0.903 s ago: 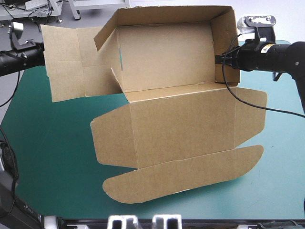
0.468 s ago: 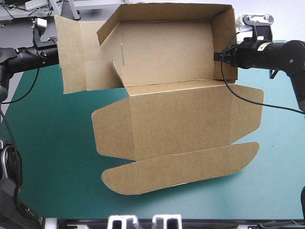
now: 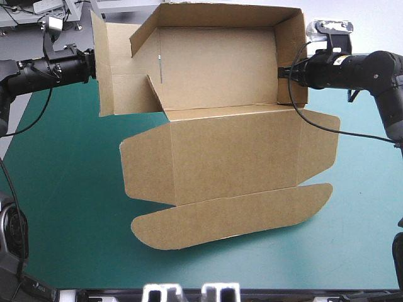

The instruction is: Fold the box

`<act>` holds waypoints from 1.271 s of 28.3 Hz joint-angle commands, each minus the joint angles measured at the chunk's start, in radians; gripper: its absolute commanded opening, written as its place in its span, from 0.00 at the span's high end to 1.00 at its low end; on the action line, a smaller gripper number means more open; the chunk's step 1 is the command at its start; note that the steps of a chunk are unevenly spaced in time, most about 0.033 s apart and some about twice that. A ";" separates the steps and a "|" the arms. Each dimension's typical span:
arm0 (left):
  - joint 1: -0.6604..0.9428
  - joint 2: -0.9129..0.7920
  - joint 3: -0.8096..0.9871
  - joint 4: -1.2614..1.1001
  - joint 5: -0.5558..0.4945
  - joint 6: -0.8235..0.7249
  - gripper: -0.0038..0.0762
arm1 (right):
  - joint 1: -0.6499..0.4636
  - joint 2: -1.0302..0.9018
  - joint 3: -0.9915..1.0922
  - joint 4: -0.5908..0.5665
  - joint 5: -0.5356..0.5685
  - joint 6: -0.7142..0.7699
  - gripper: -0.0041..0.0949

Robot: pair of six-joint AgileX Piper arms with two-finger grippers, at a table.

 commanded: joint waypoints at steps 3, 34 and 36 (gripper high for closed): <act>-0.033 -0.062 -0.030 -0.079 0.069 -0.024 0.96 | -0.001 -0.034 -0.030 0.049 -0.073 -0.006 0.97; -0.134 -0.104 -0.030 -0.065 0.067 -0.017 0.96 | -0.001 -0.024 -0.030 0.053 -0.062 -0.008 0.97; -0.143 -0.104 -0.030 -0.065 0.067 -0.017 0.96 | -0.001 -0.023 -0.030 0.053 -0.062 -0.008 0.97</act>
